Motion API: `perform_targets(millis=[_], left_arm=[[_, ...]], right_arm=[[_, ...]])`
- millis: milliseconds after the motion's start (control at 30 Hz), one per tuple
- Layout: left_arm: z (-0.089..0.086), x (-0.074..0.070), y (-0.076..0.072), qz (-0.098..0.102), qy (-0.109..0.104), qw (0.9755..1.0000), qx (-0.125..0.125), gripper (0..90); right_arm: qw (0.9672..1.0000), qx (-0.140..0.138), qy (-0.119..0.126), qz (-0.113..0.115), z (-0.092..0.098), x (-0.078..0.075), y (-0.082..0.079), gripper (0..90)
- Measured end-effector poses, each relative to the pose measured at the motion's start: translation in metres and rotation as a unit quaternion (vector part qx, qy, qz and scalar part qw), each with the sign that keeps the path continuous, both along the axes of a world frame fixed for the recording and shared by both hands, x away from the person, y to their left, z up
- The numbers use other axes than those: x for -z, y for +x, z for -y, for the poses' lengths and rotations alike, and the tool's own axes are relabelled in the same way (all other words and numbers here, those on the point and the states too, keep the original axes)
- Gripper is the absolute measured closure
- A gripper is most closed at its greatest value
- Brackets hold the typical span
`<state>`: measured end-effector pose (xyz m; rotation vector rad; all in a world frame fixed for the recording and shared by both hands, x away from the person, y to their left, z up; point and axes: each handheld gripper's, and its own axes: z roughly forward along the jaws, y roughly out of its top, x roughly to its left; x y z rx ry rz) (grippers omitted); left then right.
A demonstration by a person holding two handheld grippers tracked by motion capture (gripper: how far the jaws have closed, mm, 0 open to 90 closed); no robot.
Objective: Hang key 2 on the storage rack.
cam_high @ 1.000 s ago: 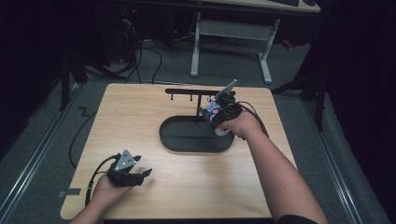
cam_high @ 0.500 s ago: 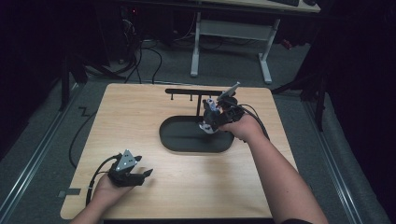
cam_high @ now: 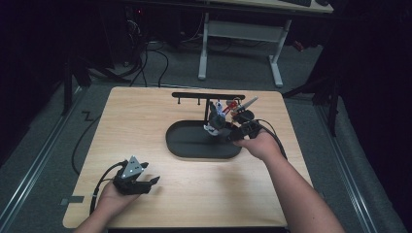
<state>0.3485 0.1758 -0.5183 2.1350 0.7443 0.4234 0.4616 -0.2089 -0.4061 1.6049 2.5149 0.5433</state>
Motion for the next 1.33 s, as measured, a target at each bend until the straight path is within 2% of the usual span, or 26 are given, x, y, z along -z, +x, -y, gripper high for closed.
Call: perform_targets(millis=[67, 100, 133, 233, 300, 333, 367, 533, 667, 767, 833, 967, 1067, 1100, 1133, 1167, 1200, 1233, 1267, 1333], left_arm=[[0.000, 0.000, 0.000, -0.001, -0.001, 1.0000, 0.000, 32.0], [0.000, 0.000, 0.000, -0.001, -0.001, 1.0000, 0.000, 32.0], [0.000, 0.000, 0.000, -0.002, -0.001, 1.0000, 0.000, 32.0], [0.000, 0.001, 0.000, -0.003, 0.000, 1.0000, 0.001, 31.9], [0.000, 0.001, 0.000, -0.004, -0.002, 1.0000, 0.002, 31.8], [0.001, 0.001, 0.000, -0.003, -0.003, 1.0000, 0.001, 31.8], [0.001, 0.001, 0.000, -0.004, -0.002, 1.0000, 0.001, 31.8], [0.002, 0.002, -0.001, -0.003, -0.004, 1.0000, 0.008, 31.7], [0.005, 0.003, -0.001, -0.002, -0.002, 0.9999, 0.013, 31.5], [0.007, 0.004, -0.002, -0.001, -0.001, 0.9999, 0.015, 31.5], [0.007, 0.004, -0.002, -0.002, -0.001, 0.9999, 0.016, 31.3], [0.007, 0.006, -0.003, -0.001, -0.003, 0.9998, 0.018, 30.9], [0.008, 0.007, -0.003, -0.003, -0.001, 0.9999, 0.017, 30.4], [0.008, 0.007, -0.003, -0.003, -0.001, 0.9999, 0.016, 30.1], [0.009, 0.007, -0.004, -0.003, 0.000, 0.9999, 0.015, 30.1], [0.009, 0.007, -0.004, -0.003, -0.001, 0.9999, 0.014, 29.9], [0.010, 0.007, -0.004, -0.002, -0.002, 0.9999, 0.013, 29.9], [0.011, 0.006, -0.004, 0.000, -0.003, 0.9999, 0.012, 29.8], [0.011, 0.006, -0.004, 0.000, -0.002, 0.9999, 0.011, 29.7], [0.012, 0.006, -0.004, -0.001, 0.000, 0.9999, 0.011, 29.1]], right_arm=[[0.9998, -0.003, -0.008, 0.017, -0.001, 0.002, -0.007, 36.0], [0.9994, -0.005, -0.018, 0.029, -0.002, 0.004, -0.011, 35.5], [0.9987, -0.012, -0.019, 0.045, -0.002, 0.007, -0.016, 34.6], [0.9974, -0.016, -0.021, 0.068, -0.001, 0.016, -0.027, 34.1], [0.9967, -0.023, -0.019, 0.075, 0.001, 0.023, -0.034, 33.5], [0.9949, -0.031, -0.030, 0.091, 0.002, 0.027, -0.039, 33.8], [0.9941, -0.034, -0.032, 0.098, 0.002, 0.029, -0.042, 33.5], [0.9886, -0.047, -0.020, 0.142, 0.010, 0.041, -0.064, 32.9], [0.9823, -0.050, -0.007, 0.180, 0.019, 0.051, -0.082, 33.7], [0.9794, -0.047, 0.006, 0.197, 0.026, 0.059, -0.092, 31.6], [0.9760, -0.035, 0.017, 0.215, 0.032, 0.068, -0.101, 28.0], [0.9661, -0.026, 0.032, 0.255, 0.041, 0.087, -0.121, 23.2], [0.9572, -0.012, 0.044, 0.286, 0.047, 0.101, -0.139, 18.1], [0.9530, -0.008, 0.049, 0.299, 0.049, 0.104, -0.145, 17.5], [0.9501, -0.009, 0.052, 0.307, 0.051, 0.106, -0.151, 17.5], [0.9495, -0.010, 0.051, 0.309, 0.053, 0.104, -0.156, 17.3], [0.9466, -0.008, 0.051, 0.318, 0.056, 0.100, -0.159, 16.8], [0.9405, -0.002, 0.055, 0.335, 0.059, 0.096, -0.163, 16.7], [0.9357, 0.010, 0.064, 0.347, 0.065, 0.094, -0.166, 16.7], [0.9358, 0.020, 0.068, 0.345, 0.070, 0.096, -0.167, 16.7]])
